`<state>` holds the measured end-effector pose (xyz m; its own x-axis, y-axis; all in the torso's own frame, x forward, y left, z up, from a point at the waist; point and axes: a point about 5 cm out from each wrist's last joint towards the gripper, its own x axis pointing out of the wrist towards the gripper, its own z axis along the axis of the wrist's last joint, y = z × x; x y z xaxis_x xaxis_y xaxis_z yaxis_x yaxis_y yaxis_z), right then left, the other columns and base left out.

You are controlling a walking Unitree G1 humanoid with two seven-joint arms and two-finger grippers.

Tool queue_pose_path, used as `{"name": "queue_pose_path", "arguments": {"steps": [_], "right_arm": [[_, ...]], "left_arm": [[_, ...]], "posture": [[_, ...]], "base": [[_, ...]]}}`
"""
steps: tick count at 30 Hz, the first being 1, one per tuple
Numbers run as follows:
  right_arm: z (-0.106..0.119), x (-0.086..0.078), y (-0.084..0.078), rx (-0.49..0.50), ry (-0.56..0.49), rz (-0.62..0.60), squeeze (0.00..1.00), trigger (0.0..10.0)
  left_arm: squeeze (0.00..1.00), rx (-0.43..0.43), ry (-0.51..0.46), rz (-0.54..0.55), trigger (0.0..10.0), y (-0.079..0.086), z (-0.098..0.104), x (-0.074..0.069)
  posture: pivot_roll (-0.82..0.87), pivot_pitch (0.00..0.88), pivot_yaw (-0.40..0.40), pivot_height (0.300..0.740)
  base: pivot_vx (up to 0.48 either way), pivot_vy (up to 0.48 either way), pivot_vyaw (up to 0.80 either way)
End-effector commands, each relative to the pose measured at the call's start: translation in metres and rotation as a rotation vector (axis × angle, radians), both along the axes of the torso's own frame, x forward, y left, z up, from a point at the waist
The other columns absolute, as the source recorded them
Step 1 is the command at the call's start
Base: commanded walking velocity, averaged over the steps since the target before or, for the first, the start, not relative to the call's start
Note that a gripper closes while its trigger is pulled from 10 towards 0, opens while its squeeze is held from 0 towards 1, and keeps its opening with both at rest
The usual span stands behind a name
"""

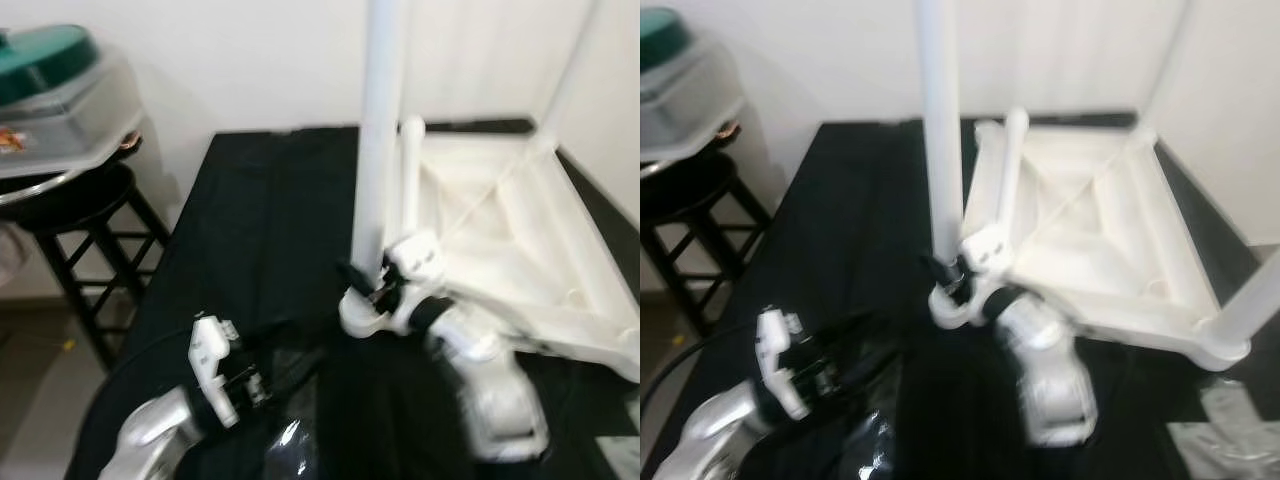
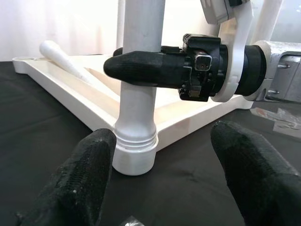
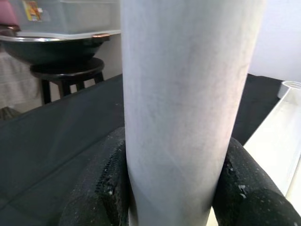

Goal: Building children table

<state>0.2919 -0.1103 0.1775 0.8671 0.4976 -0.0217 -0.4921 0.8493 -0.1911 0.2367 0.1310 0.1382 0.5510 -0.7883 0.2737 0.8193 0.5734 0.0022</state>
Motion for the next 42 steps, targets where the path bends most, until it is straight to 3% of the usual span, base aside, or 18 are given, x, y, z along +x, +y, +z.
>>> {"name": "queue_pose_path", "arguments": {"steps": [1,3,4,7,8,10,13,17,18,19,26,31,32,33,34,42], "right_arm": [[-0.033,0.0,-0.005,-0.115,0.152,-0.04,0.0,0.0],[-0.032,0.002,-0.003,-0.117,0.151,-0.027,0.0,0.0],[-0.029,0.003,0.001,-0.117,0.144,-0.007,0.0,10.0],[-0.021,0.005,0.007,-0.091,0.124,0.063,0.0,10.0],[-0.013,0.008,0.008,-0.05,0.116,0.127,1.0,10.0],[-0.008,0.009,0.009,-0.023,0.11,0.157,1.0,10.0],[0.012,0.012,0.004,0.021,0.064,0.334,1.0,10.0],[0.026,0.015,-0.006,0.0,0.024,0.434,0.96,10.0],[0.032,0.018,-0.012,-0.03,0.0,0.494,0.0,10.0],[0.039,0.023,-0.019,-0.051,-0.003,0.565,0.0,10.0],[0.053,0.037,-0.026,-0.081,0.046,0.778,0.0,10.0],[0.057,0.042,-0.025,-0.076,0.057,0.817,0.0,10.0],[0.058,0.044,-0.025,-0.07,0.062,0.826,0.0,8.7],[0.058,0.044,-0.025,-0.07,0.062,0.826,0.0,8.7],[0.059,0.046,-0.025,-0.062,0.065,0.833,0.0,0.0],[0.059,0.047,-0.029,-0.045,0.066,0.865,0.0,0.0]], "left_arm": [[0.0,0.021,0.014,0.01,10.0,0.004,-0.004,0.001],[0.0,0.021,0.012,0.013,10.0,0.004,-0.004,0.001],[0.0,0.022,0.011,0.015,10.0,0.005,-0.004,0.001],[0.0,0.022,0.011,0.015,10.0,0.004,-0.004,0.001],[0.0,0.022,0.011,0.014,10.0,0.004,-0.004,0.001],[0.0,0.023,0.011,0.013,10.0,0.004,-0.004,0.001],[0.0,0.023,0.009,0.014,10.0,0.003,-0.004,0.001],[0.0,0.021,0.008,0.016,10.0,0.003,-0.004,0.001],[0.0,0.02,0.008,0.016,10.0,0.003,-0.004,0.001],[0.0,0.019,0.007,0.015,10.0,0.002,-0.004,0.0],[0.0,0.019,0.009,0.013,10.0,0.002,-0.005,0.0],[0.0,0.019,0.01,0.013,10.0,0.002,-0.005,-0.001],[0.0,0.02,0.01,0.013,10.0,0.002,-0.005,-0.001],[0.0,0.02,0.01,0.013,10.0,0.002,-0.005,-0.001],[0.0,0.02,0.01,0.013,10.0,0.001,-0.005,-0.001],[0.0,0.018,0.01,0.013,10.0,0.001,-0.005,-0.001]], "posture": [[-0.01,0.148,0.047,0.74],[0.0,0.149,0.046,0.74],[0.0,0.15,0.048,0.74],[0.0,0.149,0.049,0.74],[0.0,0.15,0.048,0.74],[0.0,0.149,0.048,0.74],[0.01,0.149,0.042,0.74],[0.01,0.149,0.041,0.74],[0.01,0.15,0.04,0.74],[0.01,0.149,0.039,0.74],[0.02,0.149,0.038,0.74],[0.03,0.15,0.039,0.74],[0.03,0.149,0.038,0.74],[0.03,0.149,0.038,0.74],[0.03,0.151,0.036,0.74],[0.02,0.152,0.04,0.74]], "base": [[0.0,0.0,0.0],[0.0,0.0,0.0],[0.0,0.0,0.0],[0.0,0.0,0.0],[0.0,0.0,0.0],[0.0,0.0,0.0],[0.0,0.0,0.0],[0.0,0.0,0.0],[0.0,0.0,0.0],[0.0,0.0,0.0],[0.0,0.0,0.0],[0.0,0.0,0.0],[0.0,0.0,0.0],[0.0,0.0,0.0],[0.0,0.0,0.0],[0.0,0.0,0.0]]}}
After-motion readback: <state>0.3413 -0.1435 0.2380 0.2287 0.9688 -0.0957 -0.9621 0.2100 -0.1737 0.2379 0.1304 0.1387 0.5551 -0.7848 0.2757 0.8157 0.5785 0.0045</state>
